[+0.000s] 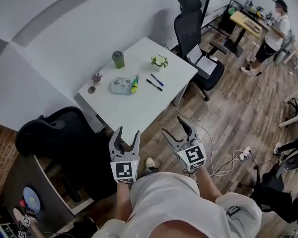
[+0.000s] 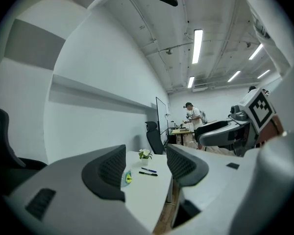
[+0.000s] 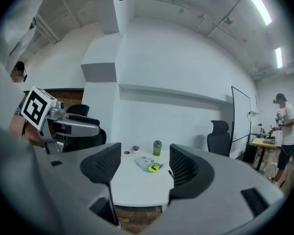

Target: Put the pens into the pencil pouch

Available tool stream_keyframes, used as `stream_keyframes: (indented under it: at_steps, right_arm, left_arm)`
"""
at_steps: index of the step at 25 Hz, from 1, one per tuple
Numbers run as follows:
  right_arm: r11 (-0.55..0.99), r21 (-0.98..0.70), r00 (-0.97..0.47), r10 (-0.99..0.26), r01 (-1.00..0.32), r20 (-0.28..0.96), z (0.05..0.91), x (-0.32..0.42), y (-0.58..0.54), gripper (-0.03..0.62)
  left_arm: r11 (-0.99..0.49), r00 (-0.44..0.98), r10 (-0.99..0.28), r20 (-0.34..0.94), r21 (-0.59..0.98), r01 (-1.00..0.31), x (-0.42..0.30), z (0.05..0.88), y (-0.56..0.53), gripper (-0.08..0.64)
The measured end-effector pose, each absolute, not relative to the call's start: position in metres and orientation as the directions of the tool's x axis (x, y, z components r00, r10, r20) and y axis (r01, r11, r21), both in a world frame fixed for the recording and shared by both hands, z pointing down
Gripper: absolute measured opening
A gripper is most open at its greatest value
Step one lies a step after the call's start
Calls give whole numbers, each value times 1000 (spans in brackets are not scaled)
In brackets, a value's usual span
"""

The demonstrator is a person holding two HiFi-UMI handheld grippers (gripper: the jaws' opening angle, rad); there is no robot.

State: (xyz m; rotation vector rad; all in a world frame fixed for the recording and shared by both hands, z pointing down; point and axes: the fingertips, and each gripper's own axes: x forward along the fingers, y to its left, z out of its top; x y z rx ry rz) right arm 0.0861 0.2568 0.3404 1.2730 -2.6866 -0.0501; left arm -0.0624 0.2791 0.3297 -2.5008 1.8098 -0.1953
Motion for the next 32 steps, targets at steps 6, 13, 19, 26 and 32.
stream_keyframes:
  at_steps: [6, 13, 19, 26, 32]
  right_arm:
    - [608, 107, -591, -791, -786, 155, 346, 63, 223, 310]
    - [591, 115, -569, -804, -799, 174, 359, 53, 195, 307]
    - [572, 120, -549, -816, -811, 180, 363, 51, 170, 304]
    - [566, 121, -540, -819, -815, 194, 370, 57, 139, 301]
    - [585, 99, -559, -804, -805, 202, 376, 65, 98, 298]
  left_arm:
    - [-348, 341, -936, 84, -104, -932, -85, 340, 241, 256]
    - [-372, 365, -927, 87, -91, -924, -96, 351, 208, 253]
    - [-396, 390, -917, 86, -81, -915, -97, 356, 180, 249]
    - [-398, 391, -916, 90, -77, -914, -92, 361, 147, 249]
    - [-382, 373, -921, 110, -79, -921, -84, 369, 110, 249]
